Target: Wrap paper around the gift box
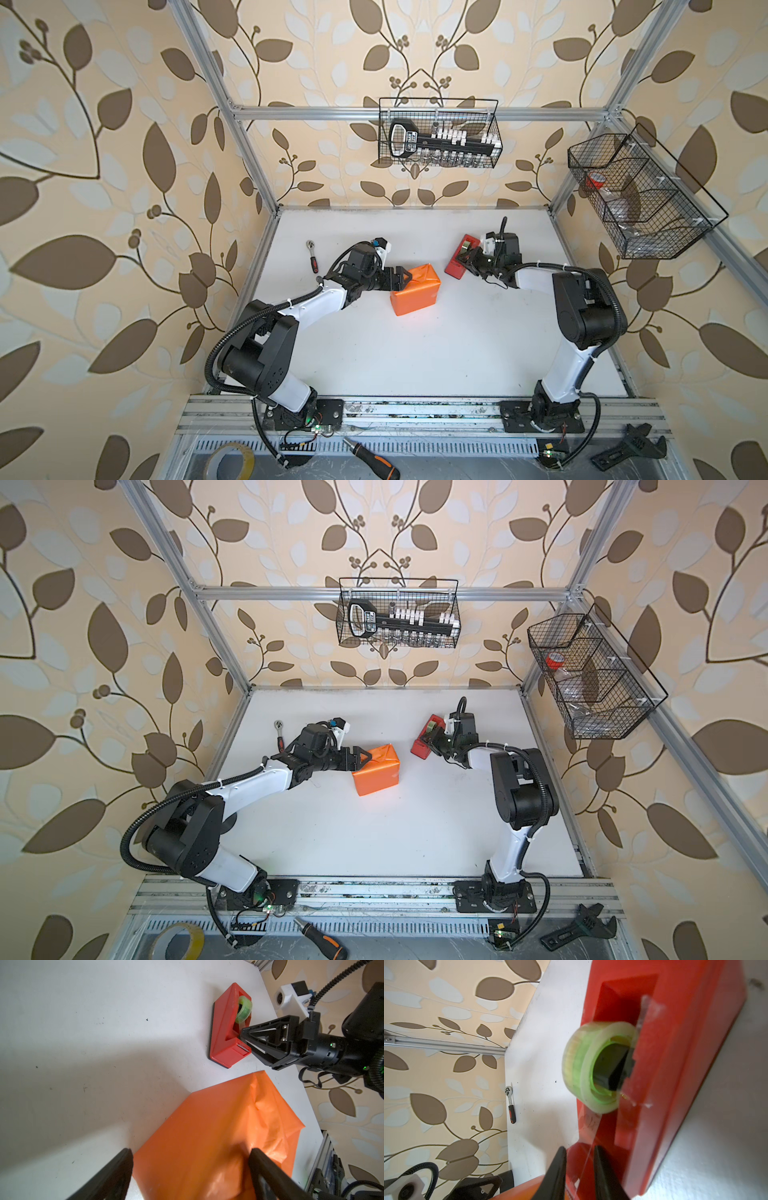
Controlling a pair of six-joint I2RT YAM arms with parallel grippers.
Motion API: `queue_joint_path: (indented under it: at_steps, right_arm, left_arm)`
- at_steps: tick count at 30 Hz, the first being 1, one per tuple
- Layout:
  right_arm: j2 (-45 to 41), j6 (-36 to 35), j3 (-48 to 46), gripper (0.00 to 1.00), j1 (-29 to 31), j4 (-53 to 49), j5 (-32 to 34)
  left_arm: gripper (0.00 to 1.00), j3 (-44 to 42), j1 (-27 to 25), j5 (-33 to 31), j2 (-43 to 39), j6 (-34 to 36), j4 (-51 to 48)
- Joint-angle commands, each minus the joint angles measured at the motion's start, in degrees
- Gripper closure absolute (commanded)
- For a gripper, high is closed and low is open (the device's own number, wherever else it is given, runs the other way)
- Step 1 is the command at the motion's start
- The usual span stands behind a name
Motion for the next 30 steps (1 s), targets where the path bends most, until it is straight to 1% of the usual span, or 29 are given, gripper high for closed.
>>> queue_joint_path:
  at_steps: [1, 8, 13, 16, 20, 25, 30]
  right_arm:
    - [1.8, 3.5, -1.8, 0.77, 0.2, 2.7, 0.3]
    - [2.3, 7.5, -3.7, 0.85, 0.6, 7.4, 0.2]
    - [2.9, 10.0, -3.9, 0.88, 0.7, 9.9, -0.4]
    - [2.7, 11.1, -3.9, 0.92, 0.7, 11.1, -0.5]
    - [1.4, 13.0, -4.3, 1.00, 0.6, 13.5, -0.6]
    - [0.3, 18.5, -5.1, 1.00, 0.4, 21.1, -2.4]
    - [-1.0, 22.4, -6.5, 1.00, 0.5, 25.6, -2.9]
  left_arm:
    - [0.12, -2.2, 0.1, -1.1, 0.7, 1.6, -5.4]
    - [0.12, -2.2, 0.1, -1.1, 0.5, 1.6, -5.4]
    - [0.13, -2.4, 0.1, -1.2, 0.2, 1.6, -5.5]
    - [0.13, -2.4, 0.1, -1.1, 0.2, 1.6, -5.4]
    - [0.13, -2.3, 0.1, -1.1, 0.4, 1.6, -5.4]
    - [0.14, -2.5, 0.1, -1.3, 0.3, 1.7, -5.5]
    - [0.14, -2.5, 0.1, -1.6, 0.2, 1.8, -5.7]
